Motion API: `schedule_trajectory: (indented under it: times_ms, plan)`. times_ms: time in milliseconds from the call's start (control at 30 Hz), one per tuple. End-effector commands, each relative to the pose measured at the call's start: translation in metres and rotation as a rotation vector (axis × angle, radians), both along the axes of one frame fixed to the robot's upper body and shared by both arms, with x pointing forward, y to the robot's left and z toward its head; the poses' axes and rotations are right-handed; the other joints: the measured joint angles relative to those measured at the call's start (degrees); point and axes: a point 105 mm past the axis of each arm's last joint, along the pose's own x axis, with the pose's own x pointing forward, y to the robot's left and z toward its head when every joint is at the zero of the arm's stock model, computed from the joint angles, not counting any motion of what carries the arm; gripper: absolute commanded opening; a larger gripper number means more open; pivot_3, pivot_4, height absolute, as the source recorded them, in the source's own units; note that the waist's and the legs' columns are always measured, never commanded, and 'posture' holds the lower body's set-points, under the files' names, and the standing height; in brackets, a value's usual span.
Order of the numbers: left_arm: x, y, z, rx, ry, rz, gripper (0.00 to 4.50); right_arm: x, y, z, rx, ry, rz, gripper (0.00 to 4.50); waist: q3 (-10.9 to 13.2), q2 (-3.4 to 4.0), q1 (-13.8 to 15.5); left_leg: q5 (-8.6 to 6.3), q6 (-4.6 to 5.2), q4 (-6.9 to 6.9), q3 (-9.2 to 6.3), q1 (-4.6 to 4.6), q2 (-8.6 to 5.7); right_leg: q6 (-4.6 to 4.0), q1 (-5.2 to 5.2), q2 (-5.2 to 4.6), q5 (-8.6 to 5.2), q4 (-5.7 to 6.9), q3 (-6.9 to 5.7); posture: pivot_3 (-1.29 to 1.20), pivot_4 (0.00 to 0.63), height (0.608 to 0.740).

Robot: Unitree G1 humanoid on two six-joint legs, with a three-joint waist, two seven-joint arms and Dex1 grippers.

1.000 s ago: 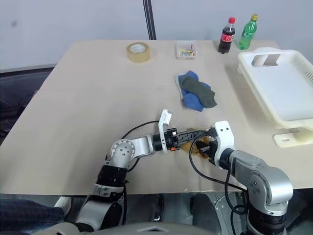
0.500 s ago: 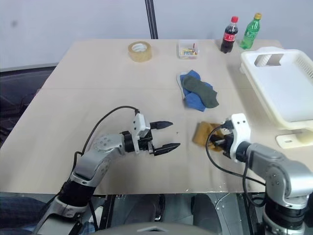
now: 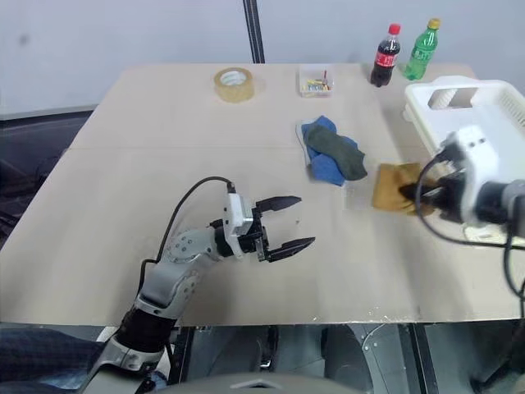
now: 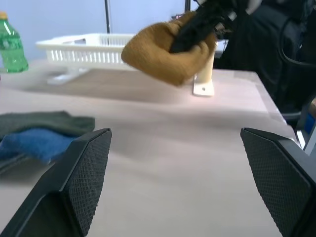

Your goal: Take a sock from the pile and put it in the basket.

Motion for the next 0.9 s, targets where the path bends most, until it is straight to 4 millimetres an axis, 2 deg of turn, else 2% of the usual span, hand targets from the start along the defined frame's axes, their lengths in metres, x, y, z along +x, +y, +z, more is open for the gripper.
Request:
schedule_trajectory:
  times_ms: [33,100,167,267,400,500,533,567,600,667,833,900]
  plan:
    - [-0.001,-0.01,0.01,-0.045,-0.048,-0.006,4.5,0.01,-0.048,0.032,0.033,-0.101,-0.181,0.01,0.0,-0.02,0.0,0.0,0.0,0.0,0.01,0.0,0.01,0.0,0.0,0.01,0.0,0.0,0.0,0.0,0.15,0.738]
    - [-0.001,-0.013,0.011,-0.061,-0.054,-0.003,4.5,0.02,-0.082,0.039,0.089,-0.135,-0.317,0.01,0.0,-0.03,0.1,-0.01,0.01,0.01,0.05,0.01,0.01,0.0,0.01,0.01,0.0,0.0,0.01,0.0,0.15,0.738]
    - [-0.001,-0.015,0.011,-0.064,-0.06,-0.003,4.5,0.03,-0.108,0.043,0.15,-0.161,-0.43,0.01,0.0,-0.01,0.0,-0.01,0.01,0.01,0.11,0.02,0.01,0.0,0.0,0.01,0.0,0.0,0.05,0.0,0.15,0.738]
    - [-0.001,-0.018,0.009,-0.063,-0.066,-0.001,4.5,0.043,-0.128,0.035,0.234,-0.151,-0.536,0.01,0.0,0.01,-0.3,-0.01,0.01,0.0,0.22,0.08,0.03,0.0,-0.02,0.03,0.0,0.05,0.15,0.0,0.15,0.738]
    - [0.0,-0.019,0.009,-0.068,-0.071,0.005,4.5,0.055,-0.144,0.005,0.217,-0.087,-0.622,1.9,0.0,0.03,-0.2,-0.01,0.01,-0.01,0.27,0.07,0.08,0.0,-0.03,0.08,0.0,0.05,0.21,0.0,0.15,0.738]
    - [0.003,-0.017,0.01,-0.065,-0.076,0.016,4.5,0.059,-0.154,-0.003,-0.057,-0.137,-0.606,3.35,0.1,0.1,0.0,0.0,0.01,-0.01,0.3,0.06,0.06,0.01,-0.05,0.06,0.0,0.06,0.24,0.0,0.15,0.738]
    - [0.004,-0.017,0.01,-0.062,-0.077,0.02,4.5,0.061,-0.156,-0.001,-0.152,-0.177,-0.59,3.94,0.0,0.11,0.0,0.0,0.01,0.0,0.29,0.04,0.05,0.01,-0.06,0.06,0.0,0.06,0.23,0.0,0.15,0.738]
    - [0.005,-0.016,0.01,-0.059,-0.079,0.024,4.5,0.062,-0.156,0.002,-0.27,-0.226,-0.542,4.17,0.1,0.12,0.0,0.0,0.01,0.0,0.29,0.04,0.05,0.01,-0.07,0.06,0.0,0.06,0.22,0.0,0.15,0.738]
    - [0.005,-0.016,0.009,-0.057,-0.08,0.026,4.5,0.063,-0.154,0.003,-0.372,-0.265,-0.489,4.17,0.1,0.12,0.0,-0.01,0.02,0.01,0.28,0.02,0.04,0.03,-0.09,0.06,0.0,0.05,0.22,0.0,0.15,0.738]
    - [0.006,-0.015,0.009,-0.055,-0.081,0.033,4.5,0.065,-0.144,0.006,-0.455,-0.329,-0.408,4.17,0.0,0.14,-0.1,-0.01,0.02,0.01,0.32,0.02,0.04,0.04,-0.11,0.05,0.0,0.05,0.25,0.0,0.15,0.738]
    - [0.007,-0.011,0.009,-0.047,-0.081,0.046,4.5,0.065,-0.124,0.035,-0.543,-0.576,-0.314,4.17,0.0,0.15,-0.2,0.0,0.01,0.03,0.35,0.12,0.06,0.05,-0.1,0.09,-0.01,0.18,0.31,0.0,0.15,0.738]
    - [0.008,-0.008,0.01,-0.044,-0.081,0.057,4.5,0.063,-0.108,0.049,-0.49,-0.683,-0.264,4.17,0.0,0.15,-0.2,0.0,0.01,0.04,0.33,0.13,0.07,0.05,-0.1,0.1,-0.01,0.2,0.31,0.0,0.15,0.738]
